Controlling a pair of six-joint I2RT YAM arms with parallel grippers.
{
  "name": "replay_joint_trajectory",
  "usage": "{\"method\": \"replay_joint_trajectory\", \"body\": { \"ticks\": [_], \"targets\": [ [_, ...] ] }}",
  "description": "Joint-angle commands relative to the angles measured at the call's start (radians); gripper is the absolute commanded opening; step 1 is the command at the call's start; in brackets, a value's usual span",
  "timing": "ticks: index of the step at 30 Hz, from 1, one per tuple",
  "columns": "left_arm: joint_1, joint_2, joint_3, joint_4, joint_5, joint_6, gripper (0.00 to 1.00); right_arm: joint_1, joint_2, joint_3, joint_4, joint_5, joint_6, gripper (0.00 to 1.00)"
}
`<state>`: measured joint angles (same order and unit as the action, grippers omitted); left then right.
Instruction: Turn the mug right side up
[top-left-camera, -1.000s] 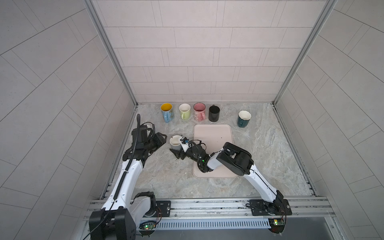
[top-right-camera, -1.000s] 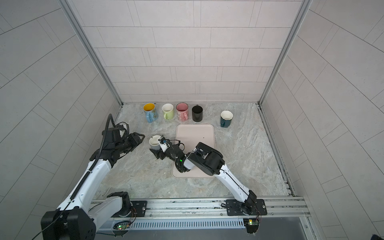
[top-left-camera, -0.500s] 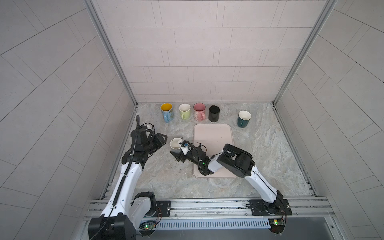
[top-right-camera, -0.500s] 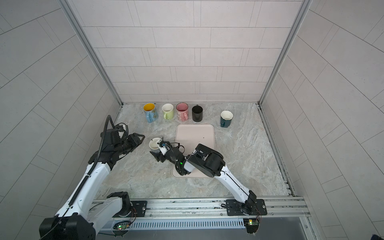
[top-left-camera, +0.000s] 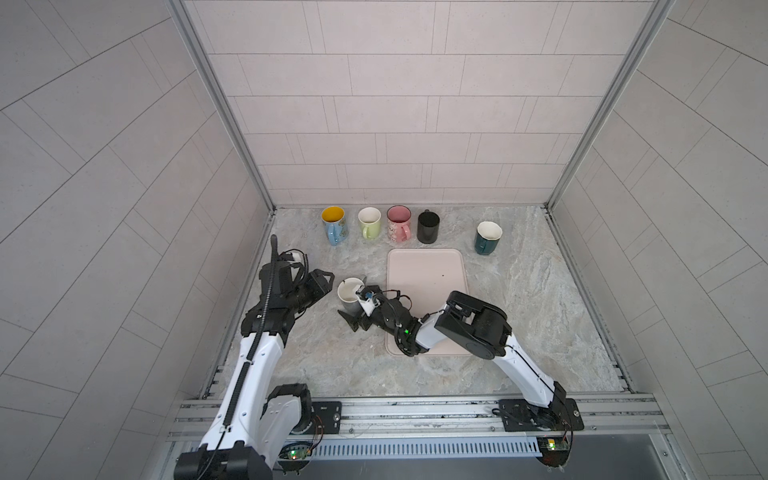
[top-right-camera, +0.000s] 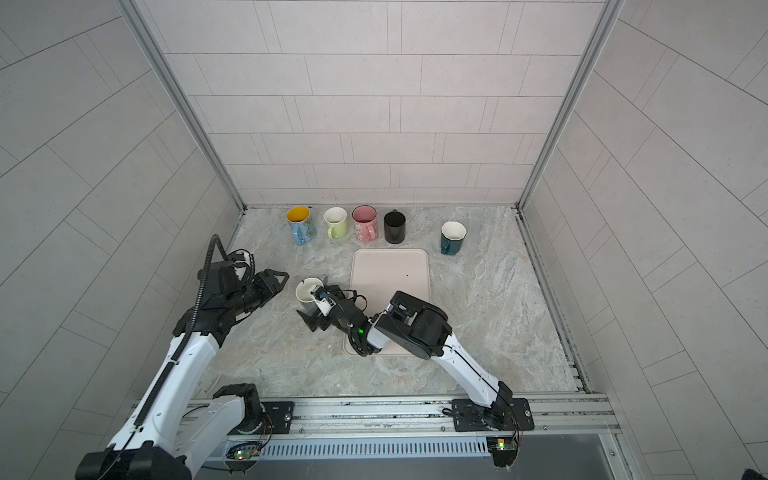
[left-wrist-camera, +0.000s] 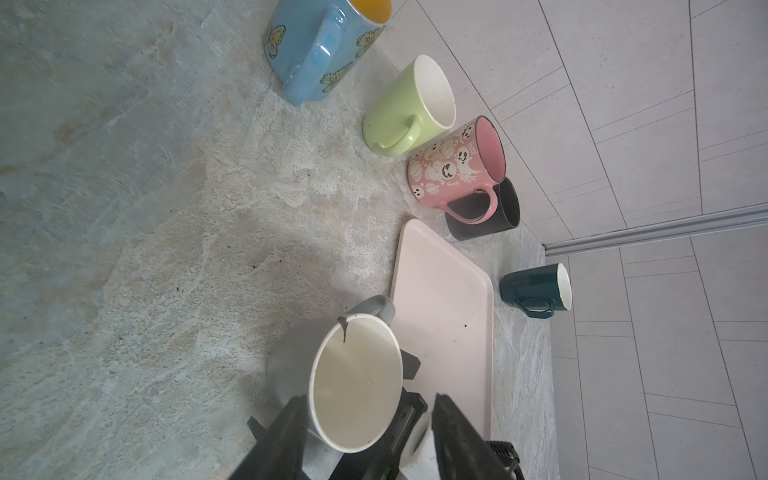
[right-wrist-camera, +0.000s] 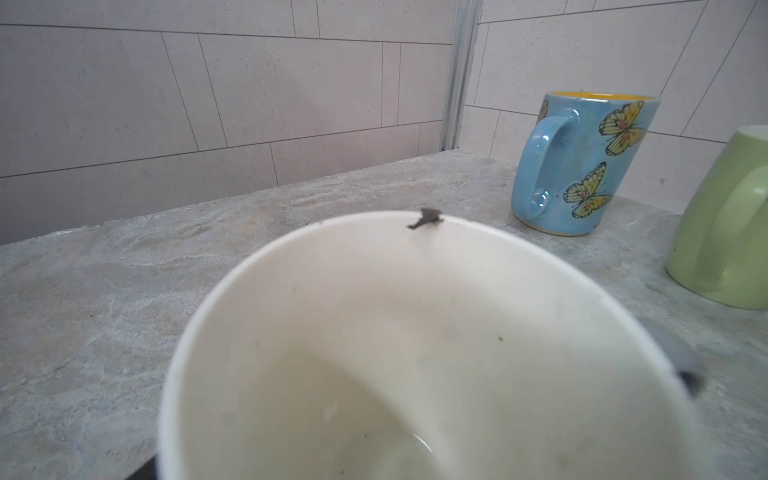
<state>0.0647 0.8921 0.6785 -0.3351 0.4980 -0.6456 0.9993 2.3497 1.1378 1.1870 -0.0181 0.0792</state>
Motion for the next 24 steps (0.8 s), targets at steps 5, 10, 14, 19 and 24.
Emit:
{"method": "replay_joint_trajectory", "body": {
  "ticks": [5, 10, 14, 19, 24],
  "targets": [
    [-0.009, -0.040, -0.018, -0.017, 0.005, 0.021, 0.54, 0.022, -0.074, -0.099, -0.080, 0.056, -0.017, 0.99],
    [-0.011, -0.063, -0.022, -0.023, 0.002, 0.021, 0.54, 0.033, -0.126, -0.138, -0.111, 0.078, -0.013, 0.99],
    [-0.010, -0.079, -0.005, -0.034, -0.009, 0.026, 0.54, 0.038, -0.212, -0.206, -0.110, 0.094, -0.002, 0.99],
    [-0.011, -0.107, 0.029, -0.038, -0.057, 0.035, 0.55, 0.041, -0.399, -0.314, -0.160, 0.098, 0.022, 0.99],
    [-0.010, -0.162, 0.071, -0.062, -0.247, 0.099, 0.58, 0.047, -0.694, -0.397, -0.378, 0.089, 0.085, 0.99]
  ]
}}
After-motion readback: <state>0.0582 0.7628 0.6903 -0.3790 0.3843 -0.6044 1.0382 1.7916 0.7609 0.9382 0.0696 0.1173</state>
